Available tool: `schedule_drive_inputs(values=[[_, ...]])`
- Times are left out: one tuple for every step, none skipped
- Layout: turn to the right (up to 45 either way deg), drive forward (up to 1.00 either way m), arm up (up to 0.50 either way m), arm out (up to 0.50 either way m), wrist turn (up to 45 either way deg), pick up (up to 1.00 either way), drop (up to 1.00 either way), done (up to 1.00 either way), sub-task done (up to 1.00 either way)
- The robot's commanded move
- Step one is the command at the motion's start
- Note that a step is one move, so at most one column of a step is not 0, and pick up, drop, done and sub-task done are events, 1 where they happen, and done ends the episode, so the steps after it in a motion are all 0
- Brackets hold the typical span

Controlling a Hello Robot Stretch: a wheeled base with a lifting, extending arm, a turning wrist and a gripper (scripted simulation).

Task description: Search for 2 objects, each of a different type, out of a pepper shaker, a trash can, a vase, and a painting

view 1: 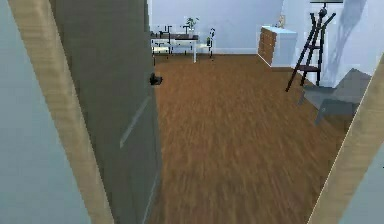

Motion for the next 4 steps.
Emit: schedule_drive_inputs(values=[[0.0,0.75,0.00,0.00,0.0,0.00,0.00,0.00,0.00],[12.0,0.00,0.00,0.00,0.0,0.00,0.00,0.00,0.00],[0.0,1.00,0.00,0.00,0.0,0.00,0.00,0.00,0.00],[0.0,1.00,0.00,0.00,0.0,0.00,0.00,0.00,0.00]])
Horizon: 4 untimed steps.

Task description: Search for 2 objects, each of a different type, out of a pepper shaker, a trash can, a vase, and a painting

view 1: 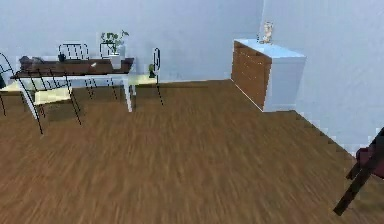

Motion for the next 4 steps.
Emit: schedule_drive_inputs(values=[[0.0,1.00,0.00,0.00,0.0,0.00,0.00,0.00,0.00],[0.0,1.00,0.00,0.00,0.0,0.00,0.00,0.00,0.00],[0.0,0.85,0.00,0.00,0.0,0.00,0.00,0.00,0.00],[-21.0,0.00,0.00,0.00,0.0,0.00,0.00,0.00,0.00]])
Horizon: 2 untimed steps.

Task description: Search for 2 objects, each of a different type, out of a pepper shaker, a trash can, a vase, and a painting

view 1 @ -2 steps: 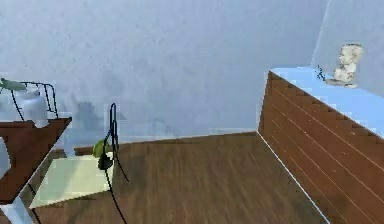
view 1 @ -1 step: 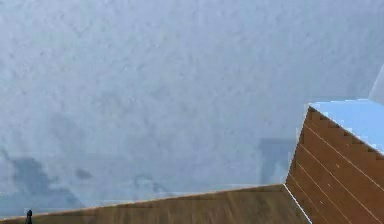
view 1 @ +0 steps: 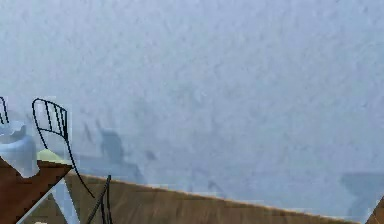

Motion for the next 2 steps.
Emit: schedule_drive_inputs(values=[[0.0,0.85,0.00,0.00,0.0,0.00,0.00,0.00,0.00],[-45.0,0.00,0.00,0.00,0.0,0.00,0.00,0.00,0.00]])
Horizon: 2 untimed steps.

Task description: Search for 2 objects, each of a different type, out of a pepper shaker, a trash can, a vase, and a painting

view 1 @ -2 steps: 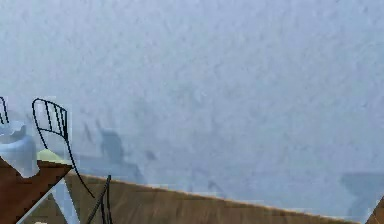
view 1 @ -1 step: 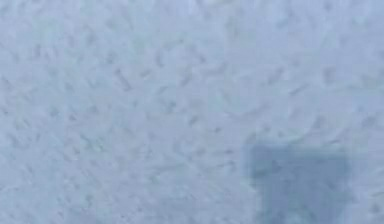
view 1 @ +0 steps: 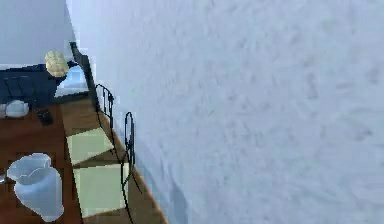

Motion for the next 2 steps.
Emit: schedule_drive_inputs(values=[[-42.0,0.00,0.00,0.00,0.0,0.00,0.00,0.00,0.00],[0.0,0.00,0.00,0.00,0.0,0.00,0.00,1.00,0.00]])
